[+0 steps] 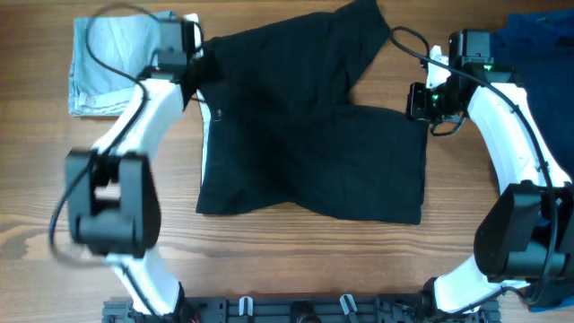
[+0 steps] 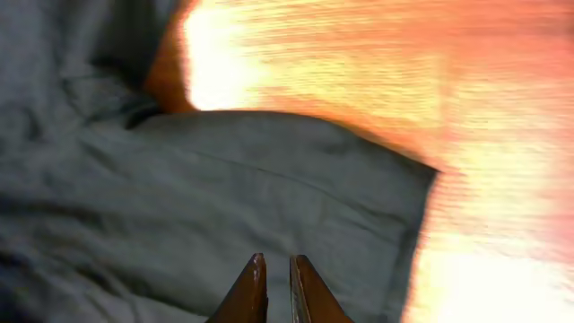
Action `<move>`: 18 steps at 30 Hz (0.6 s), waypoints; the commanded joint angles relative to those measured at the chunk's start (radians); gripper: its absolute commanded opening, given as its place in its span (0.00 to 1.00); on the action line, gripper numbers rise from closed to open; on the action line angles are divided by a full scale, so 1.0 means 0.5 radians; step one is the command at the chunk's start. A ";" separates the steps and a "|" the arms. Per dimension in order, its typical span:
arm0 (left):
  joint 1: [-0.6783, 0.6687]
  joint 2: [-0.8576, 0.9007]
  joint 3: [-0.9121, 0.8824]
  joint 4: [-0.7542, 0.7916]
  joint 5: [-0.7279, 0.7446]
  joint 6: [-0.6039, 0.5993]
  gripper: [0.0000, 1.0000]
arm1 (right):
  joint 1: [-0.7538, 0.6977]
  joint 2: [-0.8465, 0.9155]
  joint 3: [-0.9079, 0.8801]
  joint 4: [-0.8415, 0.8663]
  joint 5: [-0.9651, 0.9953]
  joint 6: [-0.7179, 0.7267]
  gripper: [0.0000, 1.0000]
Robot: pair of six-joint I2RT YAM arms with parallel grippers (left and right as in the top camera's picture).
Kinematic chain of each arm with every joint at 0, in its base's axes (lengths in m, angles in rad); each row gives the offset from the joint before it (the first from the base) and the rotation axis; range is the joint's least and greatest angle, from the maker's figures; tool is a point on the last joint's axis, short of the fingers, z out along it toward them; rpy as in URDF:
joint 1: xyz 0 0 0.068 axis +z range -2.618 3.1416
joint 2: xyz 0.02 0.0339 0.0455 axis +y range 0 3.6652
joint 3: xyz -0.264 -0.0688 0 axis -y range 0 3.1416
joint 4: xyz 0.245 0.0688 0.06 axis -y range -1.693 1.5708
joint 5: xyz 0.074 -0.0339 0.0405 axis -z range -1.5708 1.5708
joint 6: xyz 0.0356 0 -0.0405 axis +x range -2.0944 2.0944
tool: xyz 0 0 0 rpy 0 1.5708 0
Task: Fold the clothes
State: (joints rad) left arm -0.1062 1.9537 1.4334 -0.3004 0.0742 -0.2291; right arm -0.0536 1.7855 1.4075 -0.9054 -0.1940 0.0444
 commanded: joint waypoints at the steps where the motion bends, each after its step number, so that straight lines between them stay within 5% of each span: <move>1: -0.054 -0.280 0.060 -0.493 0.325 -0.203 0.20 | 0.000 0.011 -0.030 -0.014 0.358 0.127 0.10; 5: -0.120 -0.229 0.008 -0.880 0.372 -0.201 0.26 | 0.000 0.069 -0.101 0.032 0.263 0.127 0.10; 18: -0.158 0.105 -0.093 -1.115 0.298 -0.201 0.29 | -0.002 0.261 -0.310 0.420 0.254 0.126 0.10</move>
State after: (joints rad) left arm -0.1841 1.9533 1.3956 -0.8539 0.2367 -0.3206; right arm -0.0540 1.8805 1.2568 -0.7242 -0.0807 0.0906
